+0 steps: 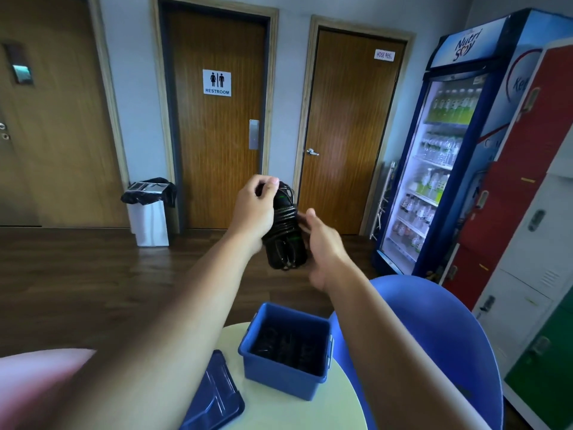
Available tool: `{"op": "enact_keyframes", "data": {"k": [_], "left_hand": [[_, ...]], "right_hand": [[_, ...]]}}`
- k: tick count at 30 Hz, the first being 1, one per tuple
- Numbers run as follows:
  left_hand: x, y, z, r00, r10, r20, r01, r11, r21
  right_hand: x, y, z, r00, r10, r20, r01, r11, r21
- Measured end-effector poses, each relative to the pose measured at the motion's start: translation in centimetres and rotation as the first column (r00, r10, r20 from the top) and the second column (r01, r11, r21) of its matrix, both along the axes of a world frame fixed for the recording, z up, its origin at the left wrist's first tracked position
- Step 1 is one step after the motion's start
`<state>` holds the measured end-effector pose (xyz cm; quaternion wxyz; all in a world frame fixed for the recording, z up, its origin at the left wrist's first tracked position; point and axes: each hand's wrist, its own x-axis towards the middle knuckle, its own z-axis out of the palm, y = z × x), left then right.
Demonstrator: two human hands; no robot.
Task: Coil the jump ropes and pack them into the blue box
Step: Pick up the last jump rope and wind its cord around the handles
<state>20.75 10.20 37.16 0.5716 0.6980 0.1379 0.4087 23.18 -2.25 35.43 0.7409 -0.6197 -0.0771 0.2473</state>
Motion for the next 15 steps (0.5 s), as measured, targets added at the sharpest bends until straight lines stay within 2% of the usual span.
{"op": "enact_keyframes", "data": {"k": [3, 5, 7, 8, 10, 12, 15], "left_hand": [[0.7, 0.2, -1.5, 0.998, 0.068, 0.009, -0.068, 0.998, 0.006], [0.7, 0.3, -2.7, 0.997, 0.078, 0.028, -0.076, 0.996, -0.046], [0.6, 0.6, -3.3, 0.993, 0.115, 0.03, -0.112, 0.991, -0.068], [0.5, 0.8, -3.4, 0.991, 0.135, 0.001, -0.135, 0.99, -0.037], [0.3, 0.9, -3.6, 0.982, 0.158, -0.107, -0.152, 0.986, 0.063], [0.1, 0.8, -3.4, 0.965, 0.166, -0.201, -0.137, 0.979, 0.151], [-0.3, 1.0, -2.6, 0.938, 0.172, -0.301, -0.084, 0.955, 0.286]], "right_hand": [[-0.6, 0.2, -2.1, 0.973, 0.12, -0.196, -0.118, 0.993, 0.024], [-0.5, 0.2, -2.7, 0.956, 0.084, -0.282, -0.047, 0.989, 0.137], [-0.6, 0.3, -2.9, 0.953, 0.012, -0.303, 0.05, 0.979, 0.197], [-0.6, 0.5, -3.0, 0.962, -0.04, -0.271, 0.094, 0.977, 0.191], [-0.7, 1.2, -3.7, 0.971, -0.207, -0.12, 0.217, 0.973, 0.081], [-1.0, 1.8, -4.6, 0.923, -0.382, 0.049, 0.384, 0.923, -0.034], [-1.2, 1.8, -5.5, 0.819, -0.513, 0.257, 0.551, 0.827, -0.108]]}}
